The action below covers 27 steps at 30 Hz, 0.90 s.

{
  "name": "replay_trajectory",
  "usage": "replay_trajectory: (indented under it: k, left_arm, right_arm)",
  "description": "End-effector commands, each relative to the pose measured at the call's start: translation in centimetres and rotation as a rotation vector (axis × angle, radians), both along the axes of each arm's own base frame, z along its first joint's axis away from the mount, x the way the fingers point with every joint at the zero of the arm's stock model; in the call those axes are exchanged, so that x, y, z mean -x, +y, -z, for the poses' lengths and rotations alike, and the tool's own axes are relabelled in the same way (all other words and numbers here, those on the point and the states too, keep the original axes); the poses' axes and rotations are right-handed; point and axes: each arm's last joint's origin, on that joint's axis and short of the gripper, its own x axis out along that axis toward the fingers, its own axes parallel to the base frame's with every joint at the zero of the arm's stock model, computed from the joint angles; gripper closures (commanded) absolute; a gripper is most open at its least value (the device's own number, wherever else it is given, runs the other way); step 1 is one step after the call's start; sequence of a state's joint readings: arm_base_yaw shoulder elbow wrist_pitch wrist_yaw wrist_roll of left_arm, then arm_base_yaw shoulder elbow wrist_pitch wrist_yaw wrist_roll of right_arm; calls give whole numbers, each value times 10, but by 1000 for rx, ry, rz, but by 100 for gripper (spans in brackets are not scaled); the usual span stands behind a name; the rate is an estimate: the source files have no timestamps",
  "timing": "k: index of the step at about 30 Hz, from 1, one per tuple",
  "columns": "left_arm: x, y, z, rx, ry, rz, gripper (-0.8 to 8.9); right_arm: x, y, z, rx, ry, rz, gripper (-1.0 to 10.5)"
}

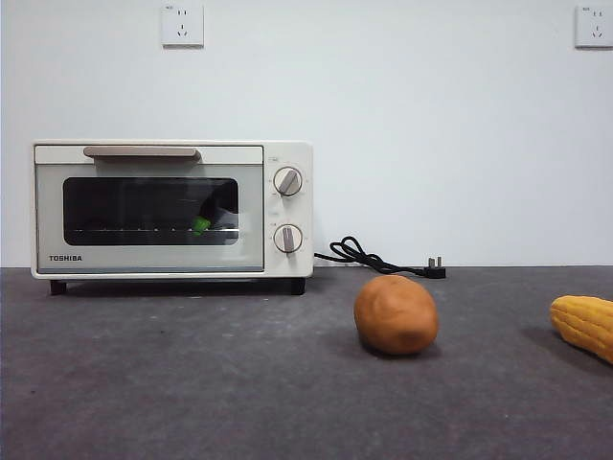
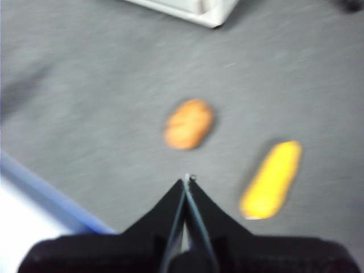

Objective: Take the eggplant from the table,put the eggplant in the oven

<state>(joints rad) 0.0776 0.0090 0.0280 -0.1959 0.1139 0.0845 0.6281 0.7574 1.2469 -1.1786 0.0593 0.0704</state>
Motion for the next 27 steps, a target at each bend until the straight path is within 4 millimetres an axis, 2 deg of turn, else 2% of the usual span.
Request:
replay_trajectory:
  k: [1,8,16,21,27]
  left_arm:
    - [-1,0,3,7,4,-4,817]
    - [-1,0,3,7,4,-5,818]
    - [-1,0,3,7,4,-5,817]
    - [-1,0,3,6,4,-5,818]
    - [-1,0,3,7,4,-4,817]
  right_arm:
    - [2,-9,-3,52,-102,61,947]
    - [17,-35,-23,-72,-344,309,947]
    - [40,-53,-28,-53,-467,580,947]
    - [45,-57,-15,-50,-517,710,947]
    - [37,-59,29,-111,-579,756,947]
